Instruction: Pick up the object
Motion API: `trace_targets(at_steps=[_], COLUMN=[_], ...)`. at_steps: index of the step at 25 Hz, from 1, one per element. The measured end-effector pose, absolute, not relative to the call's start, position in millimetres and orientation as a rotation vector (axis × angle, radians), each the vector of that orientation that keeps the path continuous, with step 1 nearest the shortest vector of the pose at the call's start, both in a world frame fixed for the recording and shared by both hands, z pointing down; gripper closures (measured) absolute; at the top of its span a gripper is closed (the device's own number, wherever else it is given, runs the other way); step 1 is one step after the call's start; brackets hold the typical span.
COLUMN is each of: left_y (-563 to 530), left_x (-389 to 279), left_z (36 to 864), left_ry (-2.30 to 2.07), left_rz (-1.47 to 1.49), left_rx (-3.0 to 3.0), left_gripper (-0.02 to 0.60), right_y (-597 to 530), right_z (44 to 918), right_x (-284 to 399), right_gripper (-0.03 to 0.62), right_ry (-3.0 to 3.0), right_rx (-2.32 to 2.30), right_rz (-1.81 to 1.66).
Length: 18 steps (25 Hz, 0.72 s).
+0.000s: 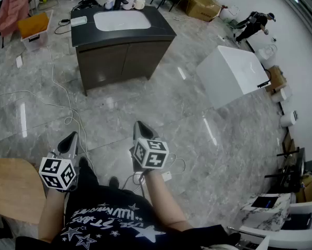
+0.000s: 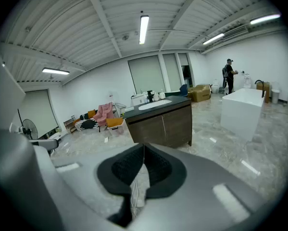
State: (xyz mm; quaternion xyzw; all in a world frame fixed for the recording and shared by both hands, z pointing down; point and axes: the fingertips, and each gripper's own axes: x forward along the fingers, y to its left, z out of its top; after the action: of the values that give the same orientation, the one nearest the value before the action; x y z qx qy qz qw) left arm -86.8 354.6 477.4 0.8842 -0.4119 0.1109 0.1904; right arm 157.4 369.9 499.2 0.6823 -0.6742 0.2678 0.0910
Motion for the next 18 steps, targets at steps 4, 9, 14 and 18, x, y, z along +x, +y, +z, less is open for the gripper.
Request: trace_targets(at_steps=[4, 9, 14, 18], left_y=[360.3, 362.5, 347.4, 303.2], left_x=[-85.2, -87.4, -101.2, -121.5], left_z=[474.1, 479.4, 493.1, 494.7], left_ry=[-1.158, -1.137, -1.123, -1.118], left_rz=[0.314, 0.327, 0.343, 0.327], left_rx=[2.490, 2.483, 2.463, 2.468], left_gripper=[0.572, 0.572, 0.572, 0.572], right_y=[379.6, 379.5, 364.7, 325.6], right_z=[496.9, 500.5, 506.0, 504.0], right_x=[157.9, 157.2, 146.0, 137.4], right_gripper=[0.585, 0.585, 0.585, 0.585], right_ry=[-2.002, -1.979, -1.970, -1.954], right_rx=[2.029, 2.034, 2.039, 2.100], right_rz=[0.802, 0.815, 0.813, 0.793])
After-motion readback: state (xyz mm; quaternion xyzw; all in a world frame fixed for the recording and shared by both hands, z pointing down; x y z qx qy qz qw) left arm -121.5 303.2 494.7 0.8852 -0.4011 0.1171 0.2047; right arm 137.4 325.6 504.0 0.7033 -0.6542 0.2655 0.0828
